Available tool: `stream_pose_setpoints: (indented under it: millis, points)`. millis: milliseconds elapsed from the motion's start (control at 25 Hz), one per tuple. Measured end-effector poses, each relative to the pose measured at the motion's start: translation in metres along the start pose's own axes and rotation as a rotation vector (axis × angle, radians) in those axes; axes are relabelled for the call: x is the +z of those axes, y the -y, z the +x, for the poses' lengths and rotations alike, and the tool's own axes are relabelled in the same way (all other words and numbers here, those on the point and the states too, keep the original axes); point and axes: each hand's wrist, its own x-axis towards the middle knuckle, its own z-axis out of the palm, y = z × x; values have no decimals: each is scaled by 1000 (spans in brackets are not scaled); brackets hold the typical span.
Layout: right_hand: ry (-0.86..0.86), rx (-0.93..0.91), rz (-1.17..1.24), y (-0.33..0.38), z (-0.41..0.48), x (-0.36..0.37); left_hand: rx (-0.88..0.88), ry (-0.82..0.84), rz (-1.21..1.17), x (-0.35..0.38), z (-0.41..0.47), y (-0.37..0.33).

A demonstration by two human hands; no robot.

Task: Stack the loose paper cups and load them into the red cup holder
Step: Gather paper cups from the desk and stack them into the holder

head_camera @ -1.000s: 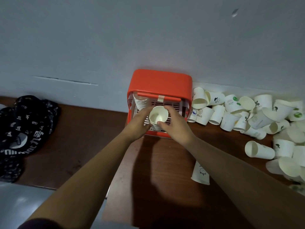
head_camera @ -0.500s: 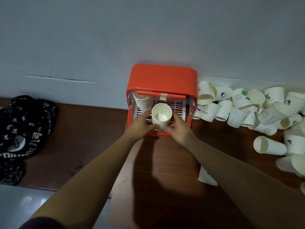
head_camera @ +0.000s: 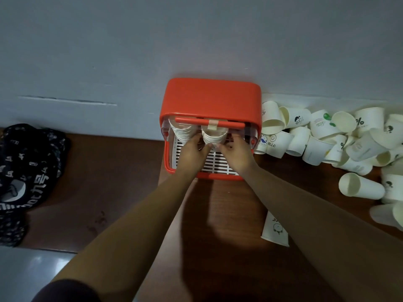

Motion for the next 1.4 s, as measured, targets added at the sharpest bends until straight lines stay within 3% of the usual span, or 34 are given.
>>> stream_pose_setpoints:
  millis: [160,360,520,640,760,880,1040,1160,1280,1400]
  points:
    - [-12,55,-16,1,9,2,-11,21,35,6,7,1]
    - [120,38,0,-10,-21,-24,-63,48,-14,15,-6,1]
    - [102,68,-234,-64,-79,-84,-118,82,-11,27,-38,-5]
    - [64,184,-348,-113,-114,-119,-84,270,24,51,-66,-13]
    - [168,370,-364,-146,-140,-120,-44,552,102,86,-95,-15]
    - [171,451,-320,-161,-152,-102,-120,674,164,116,-113,-10]
    - [108,509,-106,-153,-159,-86,-145,743,85,143,-129,-13]
    - [15,716,416,-141,-160,-109,-219,669,-123,146,-135,-36]
    - [-62,857,1061,-131,-163,-160,57,656,-90,156,-133,-62]
    - [-81,847,1279,-132,-168,-201,300,562,67,178,-133,-100]
